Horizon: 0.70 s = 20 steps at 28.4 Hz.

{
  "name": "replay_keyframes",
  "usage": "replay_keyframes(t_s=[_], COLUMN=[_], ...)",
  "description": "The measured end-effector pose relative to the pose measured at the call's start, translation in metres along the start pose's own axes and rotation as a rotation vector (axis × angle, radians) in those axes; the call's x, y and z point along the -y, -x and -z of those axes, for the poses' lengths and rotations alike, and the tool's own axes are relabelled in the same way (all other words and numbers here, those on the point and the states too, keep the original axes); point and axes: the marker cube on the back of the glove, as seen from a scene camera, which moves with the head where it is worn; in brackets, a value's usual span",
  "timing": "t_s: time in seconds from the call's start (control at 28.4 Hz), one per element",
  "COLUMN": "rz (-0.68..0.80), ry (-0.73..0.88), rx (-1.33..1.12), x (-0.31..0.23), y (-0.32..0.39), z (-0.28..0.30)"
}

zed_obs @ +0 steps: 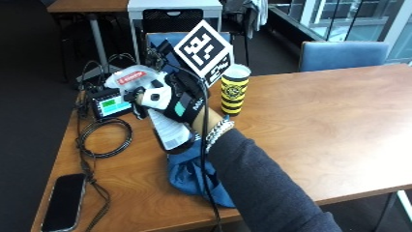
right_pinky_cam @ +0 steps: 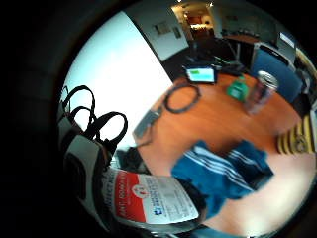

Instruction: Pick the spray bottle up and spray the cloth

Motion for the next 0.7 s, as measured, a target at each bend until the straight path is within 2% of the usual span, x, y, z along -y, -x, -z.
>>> replay_keyframes(t_s=[0.18,0.39,0.7], rz=[0.036,0.014,0.009], ry=[-0.203,-0.412,-0.472], rx=[0.169,0.204,0.112], x=[0.011,0.0,-0.001], y=[-0.001,-0.036,-0.061], z=[-0.036,-0.072,-0.071])
